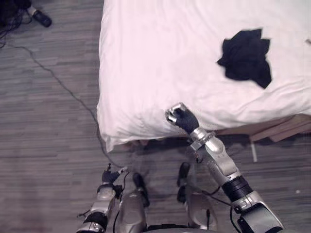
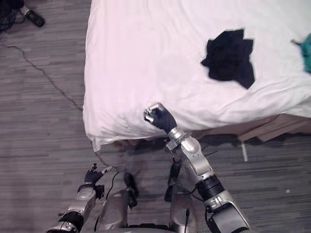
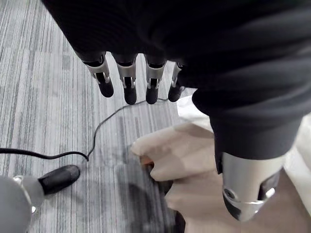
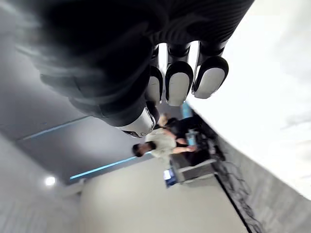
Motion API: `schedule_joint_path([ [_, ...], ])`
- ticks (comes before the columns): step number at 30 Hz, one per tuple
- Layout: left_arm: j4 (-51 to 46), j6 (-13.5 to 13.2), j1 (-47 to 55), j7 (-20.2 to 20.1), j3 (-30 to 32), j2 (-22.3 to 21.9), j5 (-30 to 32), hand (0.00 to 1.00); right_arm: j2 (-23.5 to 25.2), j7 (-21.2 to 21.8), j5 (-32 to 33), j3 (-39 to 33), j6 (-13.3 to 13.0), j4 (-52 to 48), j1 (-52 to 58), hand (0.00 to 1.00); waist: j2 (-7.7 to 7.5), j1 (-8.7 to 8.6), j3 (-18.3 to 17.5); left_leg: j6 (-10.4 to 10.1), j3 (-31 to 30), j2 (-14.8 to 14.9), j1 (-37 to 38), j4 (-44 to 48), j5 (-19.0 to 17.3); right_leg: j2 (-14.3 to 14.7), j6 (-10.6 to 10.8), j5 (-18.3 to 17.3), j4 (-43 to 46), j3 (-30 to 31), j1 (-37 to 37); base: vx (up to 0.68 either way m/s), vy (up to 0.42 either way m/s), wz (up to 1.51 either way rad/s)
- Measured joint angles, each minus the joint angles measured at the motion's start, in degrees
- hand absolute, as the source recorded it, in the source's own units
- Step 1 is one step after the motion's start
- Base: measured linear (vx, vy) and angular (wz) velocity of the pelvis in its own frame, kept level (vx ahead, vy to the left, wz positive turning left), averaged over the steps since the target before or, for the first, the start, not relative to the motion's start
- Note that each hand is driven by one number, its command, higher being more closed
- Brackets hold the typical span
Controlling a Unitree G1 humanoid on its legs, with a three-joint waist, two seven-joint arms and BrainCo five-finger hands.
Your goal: Tidy the bed and pick cloth on bed and put in laundry
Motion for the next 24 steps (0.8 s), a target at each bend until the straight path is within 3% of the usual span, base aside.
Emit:
schedule_joint_path([
  [2, 0.1, 0.7, -0.1, 0.0, 0.0, 0.0, 0.0, 0.00, 0.5, -3.2, 0.0, -3.1, 0.0, -0.2, -3.6, 1.00, -0.28, 0.01, -0.2, 0.0, 0.0, -0.3, -0.3, 0.4, 0.0, -0.4, 0.3, 0.3, 0.0, 0.1, -0.1, -0.02, 0.063, 0.03],
  [5, -0.1, 1.0, -0.2, -0.1, 0.1, 0.0, 0.1, 0.00, -0.5, -7.3, 0.1, -8.6, 0.2, 4.1, -11.9, 1.00, 0.79, 0.02, 0.6, 0.5, -0.6, -0.3, -3.6, 4.0, -1.2, -1.2, 0.3, 1.0, 0.8, 0.1, -2.0, -0.10, 0.072, 0.08],
  [11, 2.2, 0.9, -5.5, 0.0, -1.9, -1.1, 0.0, 0.00, -9.3, -13.2, 2.4, -11.6, 0.7, 20.1, -27.5, 1.00, 6.69, 1.29, 3.7, 1.5, -2.3, -0.7, -15.6, 10.4, -3.3, -3.3, 0.6, 2.2, 4.0, -0.1, -12.1, -0.16, 0.041, 0.09],
  [15, 2.0, 0.9, -6.3, 0.0, -3.2, -2.8, 0.0, 0.00, -12.4, -18.0, 4.4, -13.6, 1.2, 27.5, -27.6, 1.00, 8.90, 2.16, 4.7, 1.5, -2.9, -1.9, -19.8, 10.3, -2.2, -4.6, 0.4, 2.0, 7.2, 0.4, -18.0, -0.08, -0.008, 0.06],
  [20, -2.6, 0.9, -6.3, 0.0, -3.0, -4.9, -0.1, 0.00, -14.2, -19.3, 9.6, -20.4, -0.8, 25.3, -26.4, 1.00, 9.59, 1.59, 5.1, 2.7, -2.3, -1.9, -22.7, 13.1, -1.8, -7.0, -0.4, -3.1, 18.0, 1.5, -24.9, 0.02, -0.037, 0.05],
  [24, -5.9, -1.3, -6.3, -0.2, -2.6, -5.0, -0.1, 0.00, -14.9, -18.8, 18.7, -26.3, -5.1, 22.2, -19.8, 1.00, 9.49, 1.53, 5.1, 2.2, -2.4, 0.6, -26.1, 22.4, -6.8, -7.9, -0.5, -9.6, 28.7, 3.0, -29.8, 0.01, -0.078, -0.05],
])
